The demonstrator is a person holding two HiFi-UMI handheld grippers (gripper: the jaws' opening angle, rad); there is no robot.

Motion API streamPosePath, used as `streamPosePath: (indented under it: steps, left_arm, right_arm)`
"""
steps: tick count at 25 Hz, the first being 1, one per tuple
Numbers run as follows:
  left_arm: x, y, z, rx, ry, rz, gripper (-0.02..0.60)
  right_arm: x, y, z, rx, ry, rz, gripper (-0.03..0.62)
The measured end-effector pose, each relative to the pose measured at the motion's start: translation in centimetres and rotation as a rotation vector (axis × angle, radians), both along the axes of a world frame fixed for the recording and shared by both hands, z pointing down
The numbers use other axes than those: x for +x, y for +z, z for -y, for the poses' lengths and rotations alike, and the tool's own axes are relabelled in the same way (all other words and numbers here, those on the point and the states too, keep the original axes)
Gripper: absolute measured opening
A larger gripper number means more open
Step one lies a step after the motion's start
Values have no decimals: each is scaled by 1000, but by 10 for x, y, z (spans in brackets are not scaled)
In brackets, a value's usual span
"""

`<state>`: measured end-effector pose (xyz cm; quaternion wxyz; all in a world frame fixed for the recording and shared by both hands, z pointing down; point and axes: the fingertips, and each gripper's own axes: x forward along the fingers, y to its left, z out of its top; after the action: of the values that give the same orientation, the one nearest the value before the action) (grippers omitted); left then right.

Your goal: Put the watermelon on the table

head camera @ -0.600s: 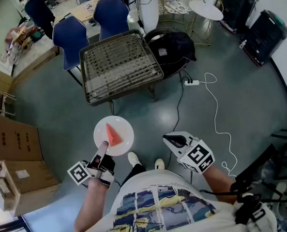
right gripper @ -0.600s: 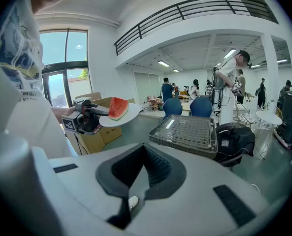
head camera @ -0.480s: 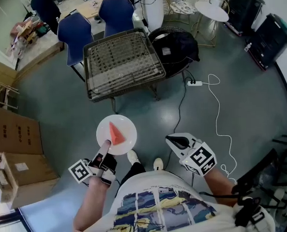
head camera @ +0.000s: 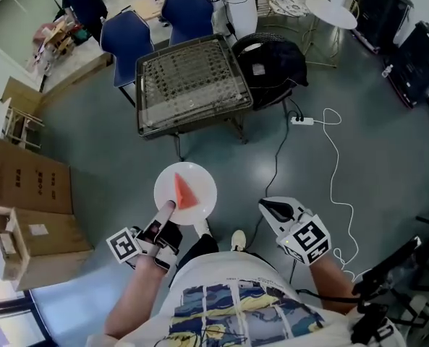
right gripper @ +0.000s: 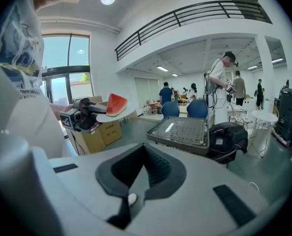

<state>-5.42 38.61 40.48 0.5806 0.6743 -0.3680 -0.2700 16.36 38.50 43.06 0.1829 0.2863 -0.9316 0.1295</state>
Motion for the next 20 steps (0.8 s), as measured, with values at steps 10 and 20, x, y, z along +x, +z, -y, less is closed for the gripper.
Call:
streamPosePath:
  steps: [10, 20]
  left_arm:
    - [29, 1, 23, 15, 71, -13, 28]
    - [5, 12, 110, 27, 112, -79, 28]
  right_arm:
    - [32, 5, 13, 62, 100, -20, 11]
    - [-10, 6, 81, 69, 115, -38, 17]
